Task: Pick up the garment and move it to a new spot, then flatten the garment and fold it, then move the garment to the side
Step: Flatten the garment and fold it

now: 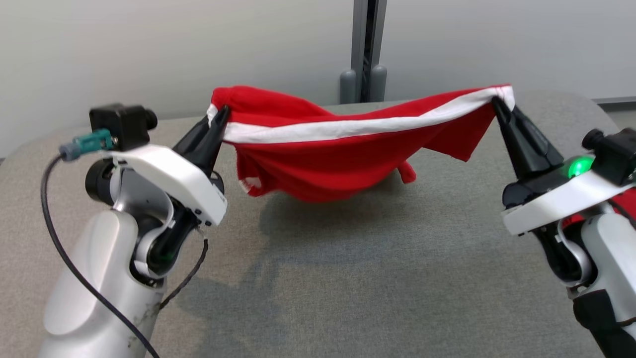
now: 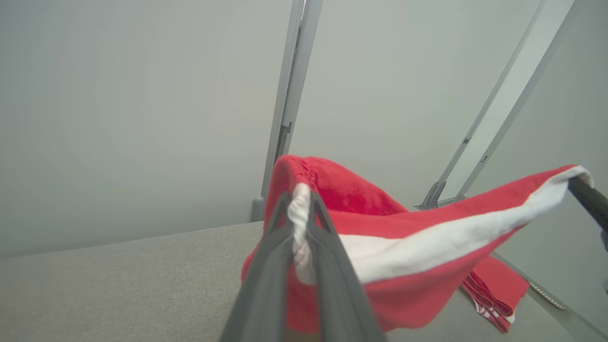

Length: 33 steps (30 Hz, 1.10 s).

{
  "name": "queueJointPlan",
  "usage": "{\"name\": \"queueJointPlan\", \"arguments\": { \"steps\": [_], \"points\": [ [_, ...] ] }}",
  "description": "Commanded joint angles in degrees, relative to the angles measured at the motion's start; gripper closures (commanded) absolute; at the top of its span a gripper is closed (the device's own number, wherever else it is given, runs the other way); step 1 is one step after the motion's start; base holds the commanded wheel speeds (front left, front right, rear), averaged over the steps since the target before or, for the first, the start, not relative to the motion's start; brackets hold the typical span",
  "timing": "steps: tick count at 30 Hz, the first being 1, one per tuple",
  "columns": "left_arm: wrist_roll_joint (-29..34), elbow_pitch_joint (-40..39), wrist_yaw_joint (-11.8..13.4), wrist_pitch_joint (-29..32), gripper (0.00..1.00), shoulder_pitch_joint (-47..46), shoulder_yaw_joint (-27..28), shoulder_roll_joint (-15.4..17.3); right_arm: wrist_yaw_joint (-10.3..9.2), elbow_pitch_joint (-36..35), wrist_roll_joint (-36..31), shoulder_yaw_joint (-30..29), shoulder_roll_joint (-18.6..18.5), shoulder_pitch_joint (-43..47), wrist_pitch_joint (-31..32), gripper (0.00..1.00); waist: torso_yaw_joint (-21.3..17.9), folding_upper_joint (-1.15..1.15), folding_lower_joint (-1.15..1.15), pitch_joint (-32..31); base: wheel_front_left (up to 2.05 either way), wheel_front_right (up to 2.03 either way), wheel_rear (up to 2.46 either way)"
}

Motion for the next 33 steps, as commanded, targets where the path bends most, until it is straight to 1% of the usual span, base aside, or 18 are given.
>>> {"name": "queueJointPlan", "arguments": {
  "steps": [1,3,6,8,9,13,15,17,19,21,25,28,30,31,32,33],
  "points": [
    [-1.11,-1.66,0.79,2.24,1.00,-1.58,0.54,0.31,-0.03,-1.56,0.18,-0.55,-0.59,-0.71,1.13,1.00,-0.40,0.00,0.00,-1.12,0.00,0.00,0.00],
    [-2.52,-3.42,1.62,4.98,1.00,-2.79,0.98,0.32,-0.03,-3.31,0.20,-1.23,-1.19,-1.45,2.53,1.00,-0.47,0.00,0.00,-1.70,0.00,0.00,0.00],
    [-4.44,-5.56,3.53,8.15,1.00,-4.70,1.97,-0.37,-0.03,-5.69,-0.32,-2.17,-1.63,-2.21,4.49,1.00,-0.45,0.00,0.00,-2.28,0.00,0.00,0.00],
    [-5.88,-6.55,4.88,10.00,1.00,-5.86,2.78,-0.78,-0.03,-7.21,0.11,-3.17,-1.39,-2.55,5.75,1.00,-0.45,0.00,0.00,-2.49,0.00,0.00,0.00],
    [-5.88,-6.55,4.88,10.00,1.00,-5.86,2.78,-0.78,-0.03,-7.21,0.11,-3.17,-1.39,-2.55,5.75,1.00,-0.45,0.00,0.00,-2.49,0.00,0.00,0.00],
    [-8.06,-7.59,7.33,13.52,1.00,-8.54,4.24,-1.22,-0.03,-9.52,0.70,-5.32,-0.53,-3.19,8.49,1.00,-0.35,0.00,0.00,-2.05,0.00,0.00,0.00],
    [-9.50,-7.31,8.70,15.18,1.00,-10.16,5.30,-1.58,-0.03,-9.84,-0.39,-6.42,-0.40,-3.81,10.03,1.00,-0.41,0.00,0.00,-1.26,0.00,0.00,0.00],
    [-11.04,-6.52,10.17,16.90,1.00,-12.20,6.47,-1.93,-0.03,-8.73,-1.45,-8.74,0.89,-4.68,11.70,1.00,-0.55,0.00,0.00,0.04,0.00,0.00,0.00],
    [-11.98,-4.95,11.45,18.46,1.00,-15.06,7.59,-1.92,-0.03,-8.02,-2.39,-9.89,2.47,-6.73,13.32,1.00,-0.81,0.00,0.00,2.03,0.00,0.00,0.00],
    [-12.03,-3.03,12.19,19.62,1.00,-18.53,7.90,-1.47,-0.03,-6.82,-3.26,-10.40,3.36,-9.68,14.69,1.00,-1.15,0.00,0.00,4.32,0.00,0.00,0.00],
    [-9.96,1.57,12.29,20.68,1.00,-28.04,6.84,-0.58,-0.03,-3.74,-2.78,-10.11,4.65,-18.82,16.45,1.00,-1.78,0.00,0.00,10.46,0.00,0.00,0.00],
    [-8.69,6.22,12.21,19.51,1.00,-36.58,6.68,-1.05,-0.03,0.11,-3.25,-8.85,5.31,-27.75,16.12,1.00,-2.36,0.00,0.00,15.39,0.00,0.00,0.00],
    [-7.42,9.43,11.51,17.19,1.00,-43.25,6.80,-1.44,-0.03,2.99,-4.73,-8.09,4.99,-34.36,14.52,1.00,-2.59,0.00,0.00,18.83,0.00,0.00,0.00],
    [-6.00,13.17,10.35,13.30,1.00,-49.15,6.92,-2.00,-0.03,6.40,-5.88,-7.67,5.43,-40.26,11.64,1.00,-2.62,0.00,0.00,21.83,0.00,0.00,0.00],
    [-5.24,15.03,9.64,11.29,1.00,-51.82,6.88,-2.06,-0.03,8.07,-6.45,-7.75,5.80,-42.97,10.16,1.00,-2.65,0.00,0.00,23.31,0.00,0.00,0.00],
    [-4.42,16.93,8.19,8.94,1.00,-53.94,6.50,-2.03,-0.03,9.89,-6.94,-7.79,6.43,-45.12,8.24,1.00,-2.71,0.00,0.00,24.43,0.00,0.00,0.00]
  ]
}}
